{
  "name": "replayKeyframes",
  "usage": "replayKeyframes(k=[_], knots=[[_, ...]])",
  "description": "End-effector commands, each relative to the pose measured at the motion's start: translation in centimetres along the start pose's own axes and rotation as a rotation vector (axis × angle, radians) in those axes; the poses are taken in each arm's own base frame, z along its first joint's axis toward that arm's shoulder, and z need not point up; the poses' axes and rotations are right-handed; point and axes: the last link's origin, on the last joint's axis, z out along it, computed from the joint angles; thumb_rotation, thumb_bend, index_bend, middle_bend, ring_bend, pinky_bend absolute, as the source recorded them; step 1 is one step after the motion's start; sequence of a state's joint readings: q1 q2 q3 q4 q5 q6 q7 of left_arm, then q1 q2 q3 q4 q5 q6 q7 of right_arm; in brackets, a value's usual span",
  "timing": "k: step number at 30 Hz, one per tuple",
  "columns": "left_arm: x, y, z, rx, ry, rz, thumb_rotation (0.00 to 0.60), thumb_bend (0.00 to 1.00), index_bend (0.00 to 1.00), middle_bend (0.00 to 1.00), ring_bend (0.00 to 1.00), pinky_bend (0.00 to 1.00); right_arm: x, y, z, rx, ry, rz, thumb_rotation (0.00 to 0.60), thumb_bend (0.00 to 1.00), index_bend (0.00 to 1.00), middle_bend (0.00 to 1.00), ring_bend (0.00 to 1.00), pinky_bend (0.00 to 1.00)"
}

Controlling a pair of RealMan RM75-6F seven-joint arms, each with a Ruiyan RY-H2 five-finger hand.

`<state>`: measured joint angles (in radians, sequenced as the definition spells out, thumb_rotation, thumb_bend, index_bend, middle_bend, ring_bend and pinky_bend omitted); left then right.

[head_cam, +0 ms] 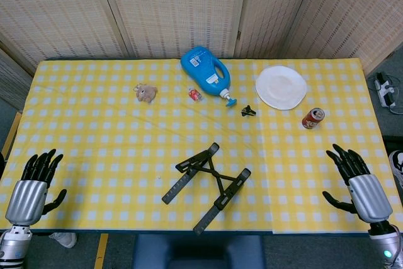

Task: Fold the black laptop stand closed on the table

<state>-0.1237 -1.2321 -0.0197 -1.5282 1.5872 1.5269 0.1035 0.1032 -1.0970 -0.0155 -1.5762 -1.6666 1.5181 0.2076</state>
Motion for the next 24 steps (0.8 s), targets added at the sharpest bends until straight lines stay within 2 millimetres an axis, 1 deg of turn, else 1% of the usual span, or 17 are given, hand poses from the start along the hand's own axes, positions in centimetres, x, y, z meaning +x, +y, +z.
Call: replayKeyframes(k=[1, 11, 15, 20, 24], knots=[[-0.1, 0.0, 0.1, -0.001, -0.007, 0.003, 0.600, 0.35, 0.00, 0.03, 0.04, 0.00, 0.0, -0.1, 0.1, 0.000, -0.003, -0.002, 0.600, 0.27, 0.00, 0.02, 0.08, 0.06], [0.0, -0.2, -0.2, 0.001, 0.000, -0.005, 0.600, 0.35, 0.00, 0.03, 0.04, 0.00, -0.1, -0.5, 0.1, 0.017, -0.006, -0.001, 0.600, 0.27, 0.00, 0.02, 0.08, 0.06], [0.1, -0.2, -0.3, -0.002, 0.004, -0.005, 0.600, 0.35, 0.00, 0.03, 0.04, 0.00, -0.7, -1.2, 0.3, 0.057, -0.041, 0.013, 0.600, 0.27, 0.00, 0.02, 0.08, 0.05], [0.3, -0.2, -0.5, 0.001, 0.007, -0.003, 0.600, 0.35, 0.00, 0.03, 0.04, 0.00, -1.6, -2.5, 1.0, 0.121, -0.092, 0.038, 0.600, 0.27, 0.00, 0.02, 0.06, 0.04], [0.5, -0.1, -0.6, -0.001, 0.010, -0.002, 0.600, 0.35, 0.00, 0.03, 0.04, 0.00, -2.5, -4.4, 1.7, 0.207, -0.167, 0.093, 0.600, 0.27, 0.00, 0.00, 0.03, 0.00]])
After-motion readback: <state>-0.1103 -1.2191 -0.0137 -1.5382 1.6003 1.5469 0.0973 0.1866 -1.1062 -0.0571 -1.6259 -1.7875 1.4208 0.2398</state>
